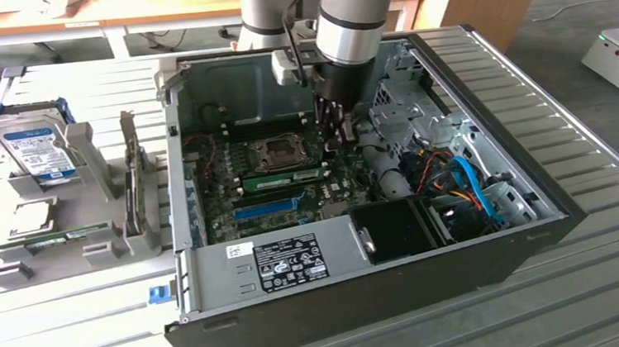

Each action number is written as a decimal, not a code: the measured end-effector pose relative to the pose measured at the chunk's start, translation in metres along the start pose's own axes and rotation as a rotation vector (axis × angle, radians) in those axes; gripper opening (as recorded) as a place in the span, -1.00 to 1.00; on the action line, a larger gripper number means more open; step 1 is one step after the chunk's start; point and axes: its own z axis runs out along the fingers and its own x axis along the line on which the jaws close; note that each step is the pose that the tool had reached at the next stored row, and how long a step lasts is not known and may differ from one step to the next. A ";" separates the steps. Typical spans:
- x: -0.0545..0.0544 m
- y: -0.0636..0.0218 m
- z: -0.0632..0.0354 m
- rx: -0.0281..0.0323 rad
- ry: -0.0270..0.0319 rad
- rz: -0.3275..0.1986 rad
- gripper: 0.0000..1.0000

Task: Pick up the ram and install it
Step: 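Press down the ram until it locks into place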

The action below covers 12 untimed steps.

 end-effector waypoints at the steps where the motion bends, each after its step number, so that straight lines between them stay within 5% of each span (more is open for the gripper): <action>1: 0.000 0.0000 0.0000 0.0000 0.0000 0.000 -0.80; 12: 0.000 0.0259 0.0016 -0.0001 0.0001 0.000 -0.80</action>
